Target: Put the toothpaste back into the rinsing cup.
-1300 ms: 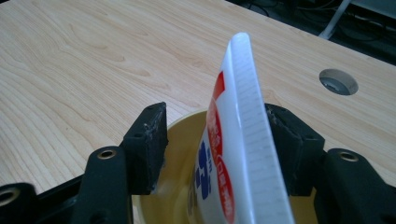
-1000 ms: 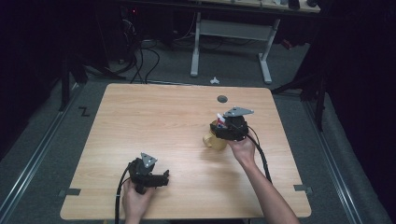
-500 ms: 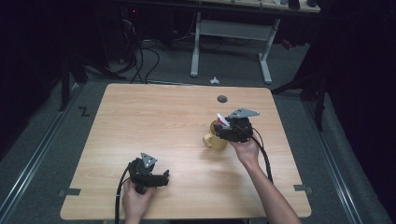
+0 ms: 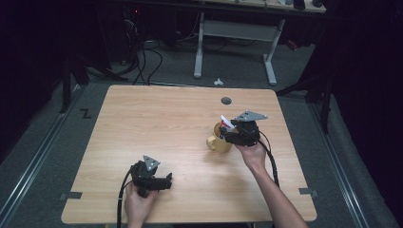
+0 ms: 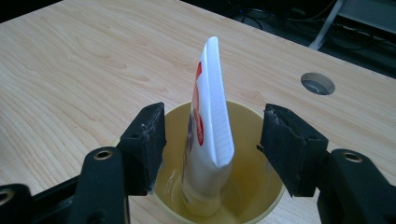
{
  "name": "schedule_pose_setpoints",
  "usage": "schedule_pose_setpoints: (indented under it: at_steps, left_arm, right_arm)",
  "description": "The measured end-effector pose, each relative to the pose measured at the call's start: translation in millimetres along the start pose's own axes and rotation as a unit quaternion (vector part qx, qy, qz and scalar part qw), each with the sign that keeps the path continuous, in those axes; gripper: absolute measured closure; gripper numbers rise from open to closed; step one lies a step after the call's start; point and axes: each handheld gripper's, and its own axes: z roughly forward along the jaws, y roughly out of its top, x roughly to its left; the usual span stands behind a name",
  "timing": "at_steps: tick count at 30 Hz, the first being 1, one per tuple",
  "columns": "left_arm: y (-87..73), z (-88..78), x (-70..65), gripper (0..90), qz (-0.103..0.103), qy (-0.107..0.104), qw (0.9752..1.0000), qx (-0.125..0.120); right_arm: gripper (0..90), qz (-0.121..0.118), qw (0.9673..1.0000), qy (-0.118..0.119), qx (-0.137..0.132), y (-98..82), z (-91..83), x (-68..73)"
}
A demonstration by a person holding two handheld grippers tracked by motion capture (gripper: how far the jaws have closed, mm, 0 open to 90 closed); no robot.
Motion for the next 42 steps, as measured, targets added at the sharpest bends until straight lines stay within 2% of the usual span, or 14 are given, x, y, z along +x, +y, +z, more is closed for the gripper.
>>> schedule_pose_setpoints:
  at_steps: [42]
  left_arm:
    - [0.0, 0.1, -0.1, 1.9, 0.000, 0.000, 1.0000, 0.000]
  right_arm:
    - [40.6, -0.006, 0.9998, -0.006, -0.018, 1.2, -18.0, -1.8]
